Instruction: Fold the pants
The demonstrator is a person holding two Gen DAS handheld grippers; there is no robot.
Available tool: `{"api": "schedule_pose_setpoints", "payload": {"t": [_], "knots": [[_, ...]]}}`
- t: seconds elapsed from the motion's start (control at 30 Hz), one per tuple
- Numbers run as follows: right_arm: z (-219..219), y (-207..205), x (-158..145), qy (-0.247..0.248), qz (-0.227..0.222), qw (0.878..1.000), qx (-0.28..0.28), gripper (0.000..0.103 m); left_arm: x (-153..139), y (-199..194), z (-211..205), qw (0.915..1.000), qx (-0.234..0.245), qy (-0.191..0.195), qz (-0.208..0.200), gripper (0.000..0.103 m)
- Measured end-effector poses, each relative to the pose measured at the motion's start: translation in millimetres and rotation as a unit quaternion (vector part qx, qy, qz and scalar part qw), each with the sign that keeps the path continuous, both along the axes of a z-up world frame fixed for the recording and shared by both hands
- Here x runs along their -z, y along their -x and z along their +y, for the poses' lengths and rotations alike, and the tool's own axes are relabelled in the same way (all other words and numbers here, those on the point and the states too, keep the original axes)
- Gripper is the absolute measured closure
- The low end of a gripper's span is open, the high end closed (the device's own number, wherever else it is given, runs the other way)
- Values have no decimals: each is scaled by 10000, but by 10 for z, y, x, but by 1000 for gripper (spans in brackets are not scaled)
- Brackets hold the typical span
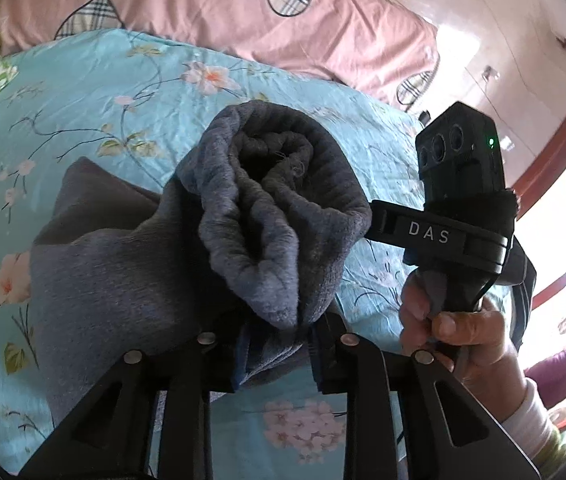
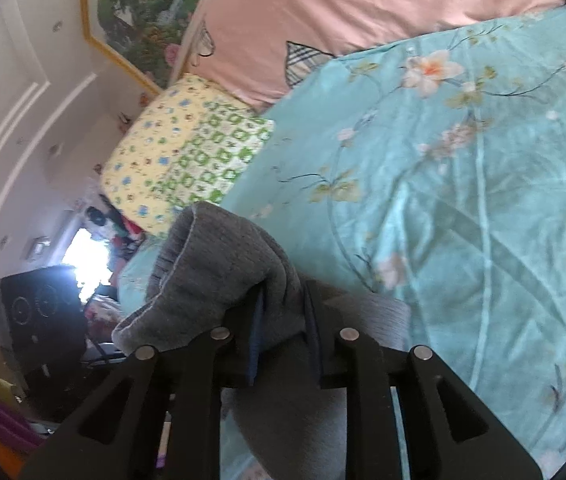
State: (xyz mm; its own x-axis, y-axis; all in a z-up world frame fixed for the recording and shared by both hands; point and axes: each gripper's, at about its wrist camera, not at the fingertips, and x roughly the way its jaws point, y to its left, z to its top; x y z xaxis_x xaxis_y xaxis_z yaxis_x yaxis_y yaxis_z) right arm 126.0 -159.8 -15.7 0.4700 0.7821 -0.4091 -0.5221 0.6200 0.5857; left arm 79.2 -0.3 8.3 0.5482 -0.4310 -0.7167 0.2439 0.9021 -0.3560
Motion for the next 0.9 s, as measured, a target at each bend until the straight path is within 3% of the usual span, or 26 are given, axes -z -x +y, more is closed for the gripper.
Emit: {"api": "schedule_pose_setpoints", "payload": {"t": [0.1, 0.17, 0.27, 0.4, 0.53, 0.9], "knots": [[-57, 70, -4, 189, 34, 9995, 260, 80, 8, 29, -49, 9999, 140, -18, -70, 66], [-97, 127, -11, 437, 48, 9976, 536, 63, 16, 37, -58, 9997, 206, 39, -77, 55], [-180, 209, -32, 684, 14, 9927, 996, 46, 27, 51, -47, 9996, 256, 86, -60, 50], [-317, 359, -83, 772, 4, 9869, 1420, 44, 12, 107, -5, 9993, 328, 151, -37, 43], [-451, 520, -112, 595, 45, 9824, 1769, 34, -33, 216, 56, 9991, 372, 152, -94, 38], [-431, 857, -210, 255, 67, 9783, 2056, 17, -209, 489, 336, 9983, 353, 376, -269, 34]]}}
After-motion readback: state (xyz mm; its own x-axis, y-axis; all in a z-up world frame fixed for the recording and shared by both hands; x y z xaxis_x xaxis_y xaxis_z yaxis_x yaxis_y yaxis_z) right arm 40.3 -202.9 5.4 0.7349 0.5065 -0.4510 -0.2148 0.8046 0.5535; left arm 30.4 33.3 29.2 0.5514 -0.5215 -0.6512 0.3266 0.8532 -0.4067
